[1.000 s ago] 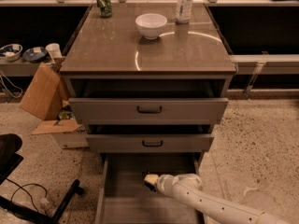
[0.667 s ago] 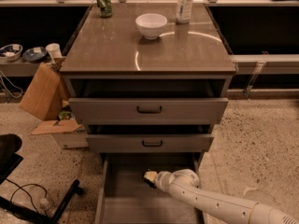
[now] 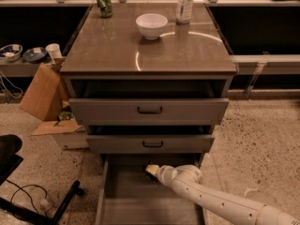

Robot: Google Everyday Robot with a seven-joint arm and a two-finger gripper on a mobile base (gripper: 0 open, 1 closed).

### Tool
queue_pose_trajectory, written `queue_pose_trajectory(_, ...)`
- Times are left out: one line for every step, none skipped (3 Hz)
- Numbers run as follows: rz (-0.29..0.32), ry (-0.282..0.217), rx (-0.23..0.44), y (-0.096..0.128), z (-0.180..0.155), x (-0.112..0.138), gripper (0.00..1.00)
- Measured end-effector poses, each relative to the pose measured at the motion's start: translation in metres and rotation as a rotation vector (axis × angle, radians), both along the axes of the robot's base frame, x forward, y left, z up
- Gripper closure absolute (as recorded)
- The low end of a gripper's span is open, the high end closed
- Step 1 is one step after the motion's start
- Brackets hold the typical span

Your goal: Place rxbar blueberry into bottom drawer

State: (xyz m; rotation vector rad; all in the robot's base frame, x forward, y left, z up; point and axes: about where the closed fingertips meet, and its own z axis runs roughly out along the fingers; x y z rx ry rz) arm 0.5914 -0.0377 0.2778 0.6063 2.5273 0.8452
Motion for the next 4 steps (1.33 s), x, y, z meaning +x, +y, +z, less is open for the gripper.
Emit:
queue_pose_trajectory(0.002, -0.021, 0.006, -0.001, 0.010, 0.007, 0.36)
queue_pose_trajectory(0.005, -0.041, 0.012, -0.002, 0.020, 0.013, 0.12)
queue_pose_trajectory(0.005, -0.044, 0.012, -0.002, 0.022, 0.014, 0.00)
queue_pose_trajectory(0.005, -0.044, 0.012, -0.002, 0.022, 0.014, 0.00)
